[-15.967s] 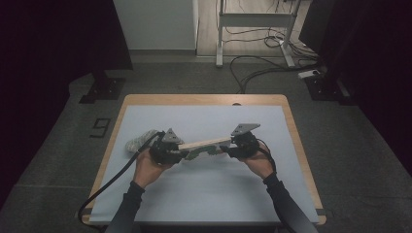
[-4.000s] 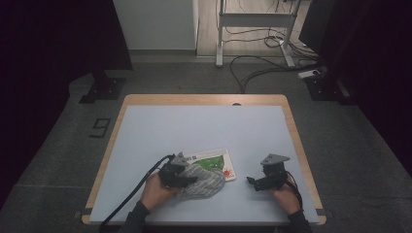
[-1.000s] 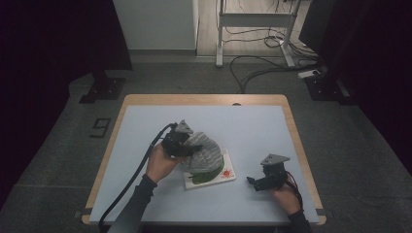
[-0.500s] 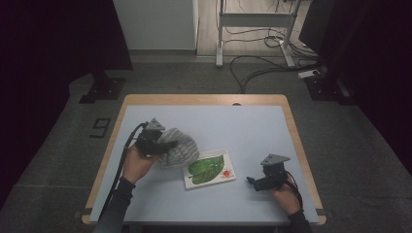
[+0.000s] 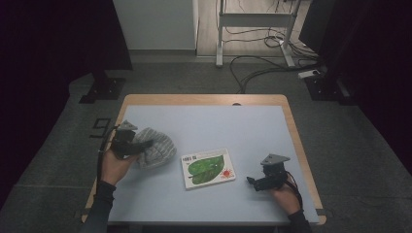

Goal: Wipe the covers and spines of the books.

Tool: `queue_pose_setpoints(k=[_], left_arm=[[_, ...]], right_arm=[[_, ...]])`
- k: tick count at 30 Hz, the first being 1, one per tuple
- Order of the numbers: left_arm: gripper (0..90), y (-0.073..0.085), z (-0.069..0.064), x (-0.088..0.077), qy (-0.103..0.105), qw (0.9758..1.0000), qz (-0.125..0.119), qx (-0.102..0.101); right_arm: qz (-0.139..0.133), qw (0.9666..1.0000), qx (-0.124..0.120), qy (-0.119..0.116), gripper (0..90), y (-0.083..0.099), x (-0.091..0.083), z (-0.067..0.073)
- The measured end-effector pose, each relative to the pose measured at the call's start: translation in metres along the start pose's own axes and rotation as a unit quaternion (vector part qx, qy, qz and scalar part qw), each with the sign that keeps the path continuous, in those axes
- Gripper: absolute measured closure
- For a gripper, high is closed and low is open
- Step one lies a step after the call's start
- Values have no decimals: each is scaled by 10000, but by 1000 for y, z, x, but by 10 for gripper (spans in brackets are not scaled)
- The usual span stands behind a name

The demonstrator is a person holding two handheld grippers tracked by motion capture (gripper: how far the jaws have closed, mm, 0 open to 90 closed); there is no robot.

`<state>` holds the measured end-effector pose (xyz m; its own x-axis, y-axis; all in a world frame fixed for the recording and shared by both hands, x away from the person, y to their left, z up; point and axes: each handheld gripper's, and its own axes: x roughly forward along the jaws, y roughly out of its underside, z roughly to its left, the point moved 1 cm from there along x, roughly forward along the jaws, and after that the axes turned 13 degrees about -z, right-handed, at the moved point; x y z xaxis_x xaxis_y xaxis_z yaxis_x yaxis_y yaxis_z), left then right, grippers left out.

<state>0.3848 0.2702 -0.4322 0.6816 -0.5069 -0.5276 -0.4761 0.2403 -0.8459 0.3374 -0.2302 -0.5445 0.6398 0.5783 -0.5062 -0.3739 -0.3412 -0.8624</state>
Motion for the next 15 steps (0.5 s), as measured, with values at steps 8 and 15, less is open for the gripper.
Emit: queue_pose_setpoints(k=[8, 15], left_arm=[[600, 17, 21, 7, -114, 9996, 101, -225], [598, 34, 27, 24, -168, 9989, 294, -325]], right_arm=[[2, 10000, 9, 2, 1, 0, 0, 0], [1, 10000, 6, 1, 1, 0, 0, 0]])
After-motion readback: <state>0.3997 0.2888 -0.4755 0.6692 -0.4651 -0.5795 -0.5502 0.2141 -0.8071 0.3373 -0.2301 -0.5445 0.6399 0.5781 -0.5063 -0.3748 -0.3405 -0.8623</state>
